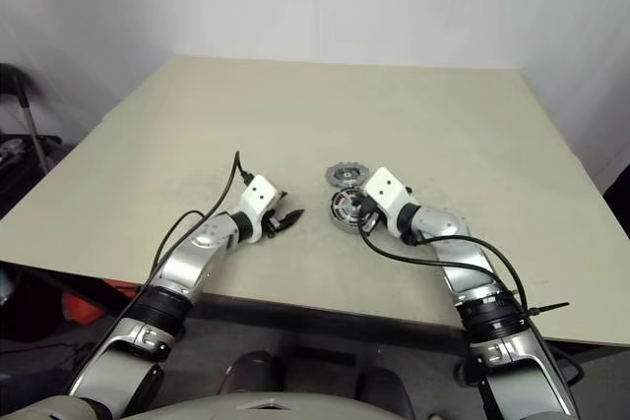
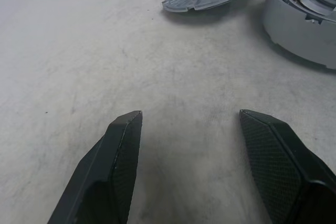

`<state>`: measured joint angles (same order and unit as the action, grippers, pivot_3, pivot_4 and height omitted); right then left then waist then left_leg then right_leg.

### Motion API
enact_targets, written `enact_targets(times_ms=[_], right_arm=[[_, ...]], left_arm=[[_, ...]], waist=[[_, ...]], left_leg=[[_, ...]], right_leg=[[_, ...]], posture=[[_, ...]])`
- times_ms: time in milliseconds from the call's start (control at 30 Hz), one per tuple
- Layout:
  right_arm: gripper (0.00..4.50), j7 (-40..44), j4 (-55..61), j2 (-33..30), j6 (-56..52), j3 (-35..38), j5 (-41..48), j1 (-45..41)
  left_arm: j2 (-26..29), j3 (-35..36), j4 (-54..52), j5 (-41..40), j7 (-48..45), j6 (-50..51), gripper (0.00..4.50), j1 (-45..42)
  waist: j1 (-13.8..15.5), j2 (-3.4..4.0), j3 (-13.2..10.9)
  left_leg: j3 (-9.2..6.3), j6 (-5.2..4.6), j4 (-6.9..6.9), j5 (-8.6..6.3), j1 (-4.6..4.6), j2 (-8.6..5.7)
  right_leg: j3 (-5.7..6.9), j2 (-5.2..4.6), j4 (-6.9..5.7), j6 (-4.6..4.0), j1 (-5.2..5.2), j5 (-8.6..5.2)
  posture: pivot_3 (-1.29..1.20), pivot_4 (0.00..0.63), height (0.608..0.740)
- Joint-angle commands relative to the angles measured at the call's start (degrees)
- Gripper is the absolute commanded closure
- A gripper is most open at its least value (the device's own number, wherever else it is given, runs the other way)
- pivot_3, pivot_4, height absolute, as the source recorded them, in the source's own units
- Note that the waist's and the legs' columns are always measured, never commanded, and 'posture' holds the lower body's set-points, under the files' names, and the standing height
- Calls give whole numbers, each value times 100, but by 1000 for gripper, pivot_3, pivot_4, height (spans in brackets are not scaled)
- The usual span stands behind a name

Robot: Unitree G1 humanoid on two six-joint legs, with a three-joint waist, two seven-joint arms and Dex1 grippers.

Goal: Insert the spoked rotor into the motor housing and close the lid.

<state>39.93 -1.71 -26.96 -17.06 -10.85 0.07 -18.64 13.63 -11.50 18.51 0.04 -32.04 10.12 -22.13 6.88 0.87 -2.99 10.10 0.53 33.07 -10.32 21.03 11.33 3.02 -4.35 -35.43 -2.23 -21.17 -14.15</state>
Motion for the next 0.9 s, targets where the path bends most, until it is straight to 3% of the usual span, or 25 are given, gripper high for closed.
enact_targets(times_ms=[33, 300, 733, 900], right_arm=[[4194, 114, 342, -84, 330, 304, 225, -316], [4194, 1121, 241, -859, 798, 338, 388, -824], [4194, 909, -748, -261, 1182, -132, 1, -421], [4194, 1026, -533, -306, 1041, 143, 270, -551]], left_arm=[[142, 126, 111, 40, 38, -31, 1377, -17], [112, 83, 209, 49, 31, -105, 1377, -84], [151, 108, 196, 54, 54, -114, 1377, -78], [160, 116, 207, 51, 71, -119, 1377, -80]], waist=[[-6, 1, 0], [7, -1, 0], [-9, 0, -1], [-27, -1, -2]], left_leg=[[0, 0, 0, 0, 0, 0], [0, -1, 1, -1, 3, 0], [1, -2, 2, -1, 8, 0], [1, -1, 2, 0, 5, 1]], right_leg=[[0, 0, 0, 0, -1, 0], [0, 0, 0, 0, 1, 0], [0, 0, -2, -2, -6, 1], [0, 0, -2, -1, -5, 0]], posture=[[0, 0, 740], [0, 0, 740], [0, 0, 740], [0, 0, 740]])
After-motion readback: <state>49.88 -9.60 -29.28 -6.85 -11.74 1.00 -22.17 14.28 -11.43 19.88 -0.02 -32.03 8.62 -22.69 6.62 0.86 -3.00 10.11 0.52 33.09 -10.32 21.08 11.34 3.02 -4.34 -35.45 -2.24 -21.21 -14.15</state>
